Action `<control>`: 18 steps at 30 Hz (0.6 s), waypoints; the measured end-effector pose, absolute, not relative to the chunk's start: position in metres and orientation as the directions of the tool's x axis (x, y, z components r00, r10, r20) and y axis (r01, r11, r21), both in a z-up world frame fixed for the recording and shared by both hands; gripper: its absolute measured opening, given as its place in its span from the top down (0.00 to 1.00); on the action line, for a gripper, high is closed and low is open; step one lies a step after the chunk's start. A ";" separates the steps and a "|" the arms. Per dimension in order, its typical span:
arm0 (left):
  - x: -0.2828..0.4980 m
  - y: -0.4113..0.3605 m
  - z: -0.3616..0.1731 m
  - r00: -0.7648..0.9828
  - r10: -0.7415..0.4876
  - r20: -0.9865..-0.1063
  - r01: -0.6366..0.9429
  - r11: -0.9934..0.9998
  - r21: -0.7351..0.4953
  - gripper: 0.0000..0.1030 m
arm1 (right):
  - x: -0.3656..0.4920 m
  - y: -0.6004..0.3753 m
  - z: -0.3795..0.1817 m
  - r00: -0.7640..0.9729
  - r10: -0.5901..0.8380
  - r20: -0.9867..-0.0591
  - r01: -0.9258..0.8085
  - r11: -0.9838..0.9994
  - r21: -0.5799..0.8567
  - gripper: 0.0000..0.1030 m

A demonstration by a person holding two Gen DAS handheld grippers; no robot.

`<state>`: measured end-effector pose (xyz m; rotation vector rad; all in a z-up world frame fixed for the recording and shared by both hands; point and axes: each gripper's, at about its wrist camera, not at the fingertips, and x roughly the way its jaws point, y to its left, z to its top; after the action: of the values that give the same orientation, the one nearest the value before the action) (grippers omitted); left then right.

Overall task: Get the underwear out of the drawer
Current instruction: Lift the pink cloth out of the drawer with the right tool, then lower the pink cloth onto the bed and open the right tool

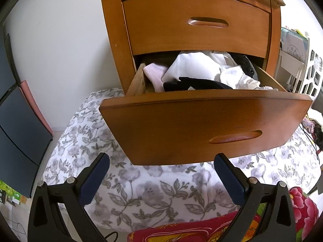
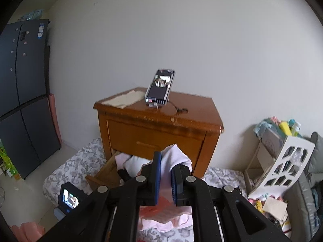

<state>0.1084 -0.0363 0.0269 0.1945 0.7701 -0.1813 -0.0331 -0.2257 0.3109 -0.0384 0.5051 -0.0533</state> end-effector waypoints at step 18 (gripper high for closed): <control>0.110 -0.032 0.026 0.698 -0.096 -0.709 0.227 0.970 0.091 0.00 | 0.031 -0.213 0.142 0.592 0.080 -0.802 -0.006 0.996 0.094 0.91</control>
<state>0.1098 -0.0320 0.0264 0.1772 0.7784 -0.1810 0.0308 -0.2129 0.1416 0.0845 0.9360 0.0501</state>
